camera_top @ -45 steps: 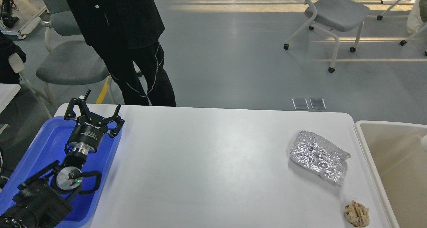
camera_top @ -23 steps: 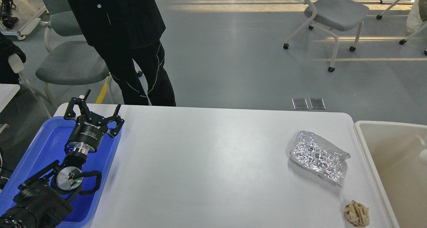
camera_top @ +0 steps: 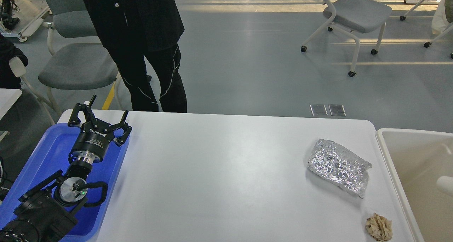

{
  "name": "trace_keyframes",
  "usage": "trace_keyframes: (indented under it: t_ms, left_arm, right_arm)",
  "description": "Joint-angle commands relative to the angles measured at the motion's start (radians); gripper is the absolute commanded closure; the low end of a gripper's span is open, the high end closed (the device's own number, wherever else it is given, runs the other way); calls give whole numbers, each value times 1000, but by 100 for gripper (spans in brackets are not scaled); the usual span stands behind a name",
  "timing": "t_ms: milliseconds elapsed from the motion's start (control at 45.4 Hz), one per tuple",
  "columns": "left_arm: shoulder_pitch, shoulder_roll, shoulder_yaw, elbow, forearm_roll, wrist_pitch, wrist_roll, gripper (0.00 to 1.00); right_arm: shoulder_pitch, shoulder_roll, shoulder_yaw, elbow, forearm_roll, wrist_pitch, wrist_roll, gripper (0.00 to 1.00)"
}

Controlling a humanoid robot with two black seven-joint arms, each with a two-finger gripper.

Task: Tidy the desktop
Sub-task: 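Release the cup inside the bin with the right gripper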

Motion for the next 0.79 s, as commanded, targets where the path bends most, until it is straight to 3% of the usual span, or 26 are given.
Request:
trace_keyframes:
  t_ms: [0,110,639,771]
  left_arm:
    - [0,0,0,0,0,0,0,0]
    - [0,0,0,0,1,0,0,0]
    - [0,0,0,0,0,0,0,0]
    - [0,0,0,0,0,0,0,0]
  right_arm:
    - [-2,27,0,-41,1,-2,-11,70]
    - [5,25,2,-45,-1,-7,-5,1]
    - [94,33,2,-42,-6,16,1,0]
    - [103,8,92,-41,30,230,6,0]
